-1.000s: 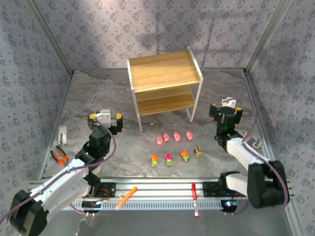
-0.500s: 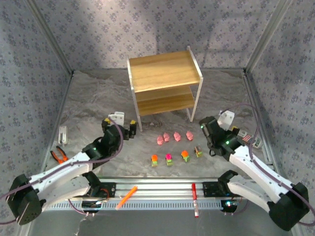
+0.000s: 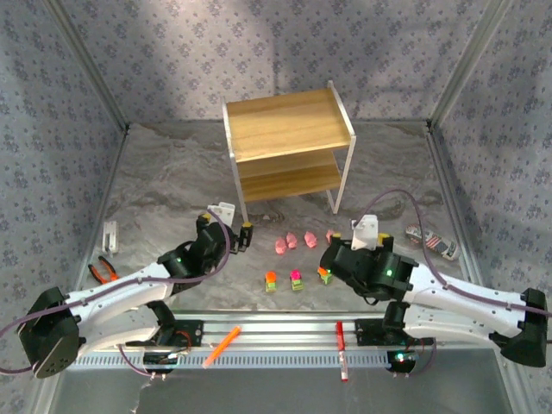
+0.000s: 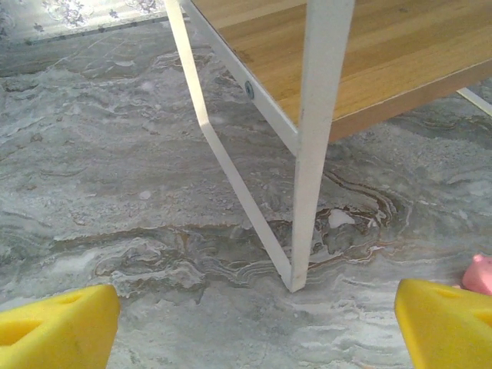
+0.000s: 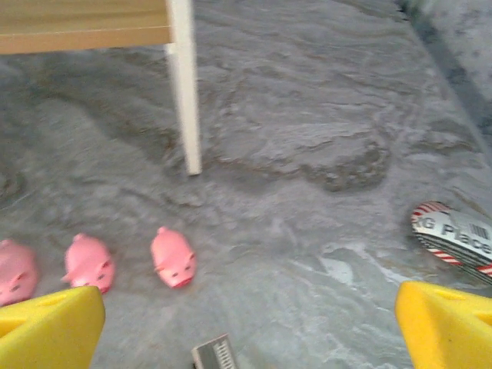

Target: Place and organize the plastic toys onto the shelf

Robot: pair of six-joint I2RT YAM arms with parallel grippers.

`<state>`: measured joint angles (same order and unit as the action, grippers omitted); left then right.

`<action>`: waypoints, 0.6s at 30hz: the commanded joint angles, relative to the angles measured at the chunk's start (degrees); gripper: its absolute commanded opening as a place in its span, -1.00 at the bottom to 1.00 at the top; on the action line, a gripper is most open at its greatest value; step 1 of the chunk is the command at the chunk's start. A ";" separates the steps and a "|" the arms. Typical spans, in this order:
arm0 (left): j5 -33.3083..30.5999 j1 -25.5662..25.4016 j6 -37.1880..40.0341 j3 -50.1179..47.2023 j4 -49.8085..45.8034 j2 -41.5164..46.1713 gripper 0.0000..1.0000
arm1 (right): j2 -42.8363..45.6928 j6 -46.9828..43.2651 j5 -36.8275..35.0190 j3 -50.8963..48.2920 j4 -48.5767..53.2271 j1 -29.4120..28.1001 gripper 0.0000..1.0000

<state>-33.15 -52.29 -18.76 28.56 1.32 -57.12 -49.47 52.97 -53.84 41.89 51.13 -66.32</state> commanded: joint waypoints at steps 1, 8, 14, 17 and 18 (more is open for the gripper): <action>3.00 -0.49 -0.84 0.92 0.88 -1.05 0.83 | 1.92 0.86 2.53 -1.31 2.78 -1.08 0.96; 6.25 -0.51 0.32 3.27 0.08 -5.95 0.78 | 1.92 0.90 9.53 -6.21 0.20 -1.17 0.89; 8.65 -0.52 1.51 4.23 0.51 -8.22 0.75 | 2.19 2.40 13.65 -9.09 0.20 -0.92 0.78; 10.17 -0.45 1.58 4.38 0.61 -8.77 0.73 | 2.18 1.70 15.81 -9.61 -0.36 -0.33 0.60; 10.37 -0.47 1.57 4.45 0.61 -8.88 0.73 | 2.17 1.17 16.53 -9.71 -0.77 0.02 0.53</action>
<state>-24.77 -52.29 -17.87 31.09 1.50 -65.28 -47.99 53.78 -40.05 32.91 50.63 -66.87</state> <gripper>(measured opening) 0.869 0.781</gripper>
